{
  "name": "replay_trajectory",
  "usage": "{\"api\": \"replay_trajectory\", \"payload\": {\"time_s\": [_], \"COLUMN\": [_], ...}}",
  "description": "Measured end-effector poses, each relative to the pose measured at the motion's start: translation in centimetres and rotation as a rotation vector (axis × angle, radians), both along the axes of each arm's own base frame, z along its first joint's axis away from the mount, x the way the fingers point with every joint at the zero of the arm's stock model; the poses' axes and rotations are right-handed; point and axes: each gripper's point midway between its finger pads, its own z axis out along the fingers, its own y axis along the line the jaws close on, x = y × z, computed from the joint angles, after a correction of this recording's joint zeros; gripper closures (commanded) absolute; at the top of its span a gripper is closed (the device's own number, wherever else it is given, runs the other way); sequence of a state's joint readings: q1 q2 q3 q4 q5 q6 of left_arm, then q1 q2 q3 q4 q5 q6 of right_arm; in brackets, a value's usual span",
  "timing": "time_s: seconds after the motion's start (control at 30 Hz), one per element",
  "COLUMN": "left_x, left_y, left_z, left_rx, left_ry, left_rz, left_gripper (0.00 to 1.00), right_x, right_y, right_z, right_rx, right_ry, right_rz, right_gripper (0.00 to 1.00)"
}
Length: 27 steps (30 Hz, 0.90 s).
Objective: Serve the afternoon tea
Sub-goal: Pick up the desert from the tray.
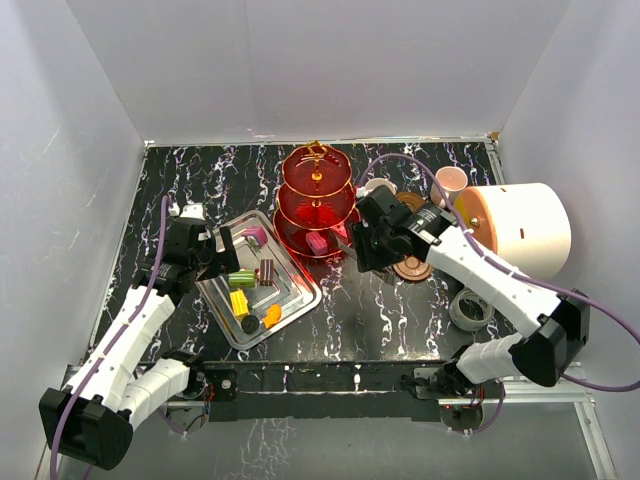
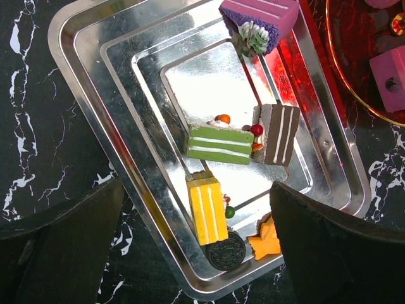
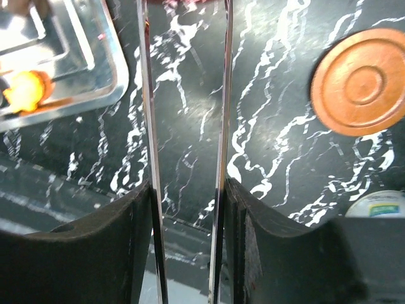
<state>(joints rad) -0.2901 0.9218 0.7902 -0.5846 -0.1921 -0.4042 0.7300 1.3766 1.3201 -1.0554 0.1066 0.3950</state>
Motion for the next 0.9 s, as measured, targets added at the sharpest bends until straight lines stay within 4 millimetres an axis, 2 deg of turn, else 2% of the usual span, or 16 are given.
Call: {"api": "replay_trajectory", "payload": {"time_s": [0.17, 0.27, 0.4, 0.5, 0.6, 0.73, 0.9], "left_x": [0.0, -0.1, -0.4, -0.7, -1.0, -1.6, -2.3], "left_y": [0.2, 0.4, 1.2, 2.2, 2.8, 3.9, 5.0], "left_z": [0.1, 0.3, 0.8, 1.8, 2.2, 3.4, 4.8], "left_rx": [0.006, 0.012, 0.025, 0.040, 0.048, 0.054, 0.051], "left_ry": [-0.004, -0.014, -0.036, -0.077, -0.097, -0.151, -0.216], "left_rz": [0.007, 0.017, 0.054, 0.105, 0.135, 0.191, 0.252], "left_gripper": [0.01, 0.01, 0.01, 0.01, 0.01, 0.01, 0.01], "right_x": [-2.4, -4.0, -6.0, -6.3, -4.7, -0.6, 2.9], "right_y": [0.9, 2.3, 6.6, 10.5, 13.8, 17.0, 18.6], "right_z": [1.1, 1.3, 1.7, 1.8, 1.7, 1.0, -2.2], "right_rx": [0.089, 0.094, 0.048, -0.004, -0.065, -0.168, -0.310], "right_ry": [0.051, 0.066, 0.044, -0.016, -0.098, -0.210, -0.261], "right_rz": [0.058, 0.108, 0.229, 0.307, 0.342, 0.352, 0.395], "right_gripper": [0.57, 0.58, 0.58, 0.58, 0.58, 0.58, 0.58]}}
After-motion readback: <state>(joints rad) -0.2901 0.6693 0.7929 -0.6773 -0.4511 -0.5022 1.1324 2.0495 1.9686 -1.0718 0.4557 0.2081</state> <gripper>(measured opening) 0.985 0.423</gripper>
